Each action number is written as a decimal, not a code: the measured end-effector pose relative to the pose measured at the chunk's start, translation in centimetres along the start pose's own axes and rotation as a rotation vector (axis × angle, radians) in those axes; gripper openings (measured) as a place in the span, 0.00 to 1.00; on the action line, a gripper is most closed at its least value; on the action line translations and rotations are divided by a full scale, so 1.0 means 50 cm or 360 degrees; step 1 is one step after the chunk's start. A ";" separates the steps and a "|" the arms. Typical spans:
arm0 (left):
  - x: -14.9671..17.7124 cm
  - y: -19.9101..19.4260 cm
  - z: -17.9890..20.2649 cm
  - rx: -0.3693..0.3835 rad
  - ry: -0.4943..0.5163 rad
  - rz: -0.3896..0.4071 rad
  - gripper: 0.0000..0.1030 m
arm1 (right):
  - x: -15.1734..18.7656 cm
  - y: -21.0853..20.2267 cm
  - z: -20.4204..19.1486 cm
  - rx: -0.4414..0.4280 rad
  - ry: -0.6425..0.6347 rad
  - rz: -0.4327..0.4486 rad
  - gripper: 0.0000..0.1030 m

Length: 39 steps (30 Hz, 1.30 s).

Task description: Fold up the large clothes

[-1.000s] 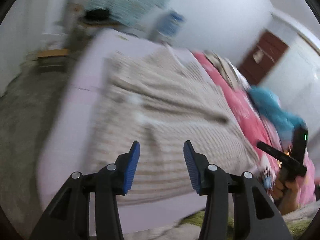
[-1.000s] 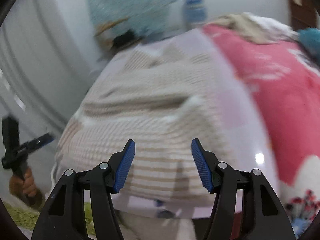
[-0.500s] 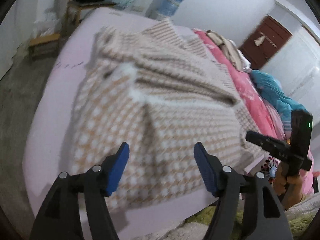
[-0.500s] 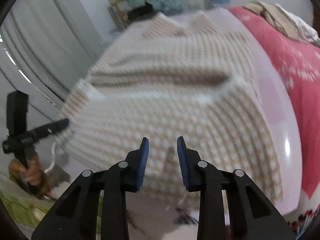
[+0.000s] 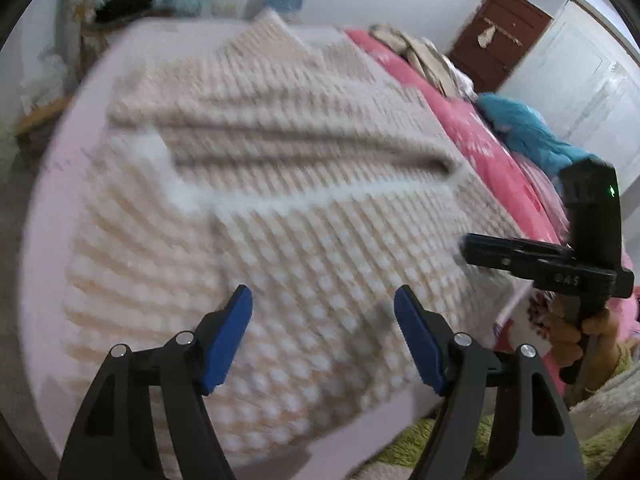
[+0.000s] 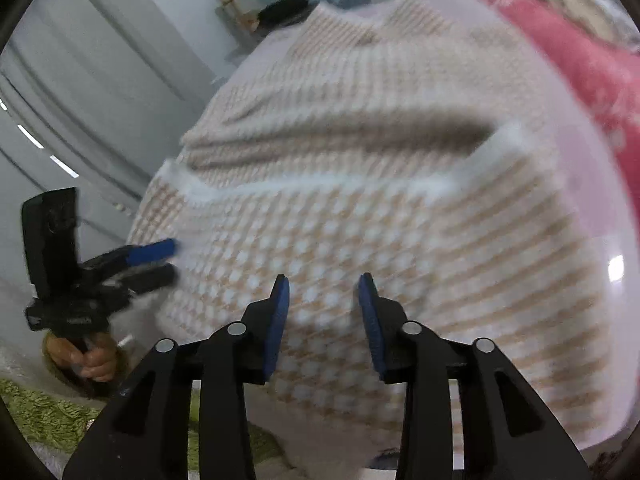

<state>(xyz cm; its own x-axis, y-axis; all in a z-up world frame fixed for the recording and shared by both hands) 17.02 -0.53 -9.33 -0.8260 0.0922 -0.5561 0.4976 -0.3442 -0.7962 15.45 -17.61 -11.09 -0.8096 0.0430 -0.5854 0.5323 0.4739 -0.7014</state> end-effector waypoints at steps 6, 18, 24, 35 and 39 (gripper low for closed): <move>-0.089 -0.052 -0.121 -0.0342 -0.0059 0.0255 0.70 | -0.084 -0.085 0.123 0.0365 -0.0023 0.0230 0.38; -0.079 0.025 -0.206 -0.0553 -0.0108 0.0089 0.10 | -0.114 -0.032 0.212 0.0516 0.0033 0.0171 0.06; -0.144 -0.043 -0.181 -0.0575 -0.0074 0.0310 0.09 | -0.165 -0.108 0.168 0.0535 -0.0020 0.0374 0.05; -0.164 0.069 -0.224 -0.0634 -0.0061 0.0269 0.10 | -0.186 0.003 0.264 0.0528 0.0119 0.0278 0.06; -0.159 0.063 -0.219 -0.0663 -0.0037 0.0279 0.10 | -0.191 -0.046 0.261 0.0548 0.0190 0.0348 0.34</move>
<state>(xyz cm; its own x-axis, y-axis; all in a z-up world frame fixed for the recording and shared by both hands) 28.06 7.91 -10.01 -0.7229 0.0433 -0.6896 0.6909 0.0534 -0.7209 25.21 -30.56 -9.19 -0.6808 0.2210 -0.6983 0.7297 0.1215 -0.6729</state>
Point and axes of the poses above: each gripper's, at about its wrist camera, not at the fingertips, and y roughly the way its jaws point, z to its right, x to its underside, the point moved 10 cm from there along y, roughly the way its jaws point, and after that the axes turned 6 degrees about -x, right-handed, at the moved point
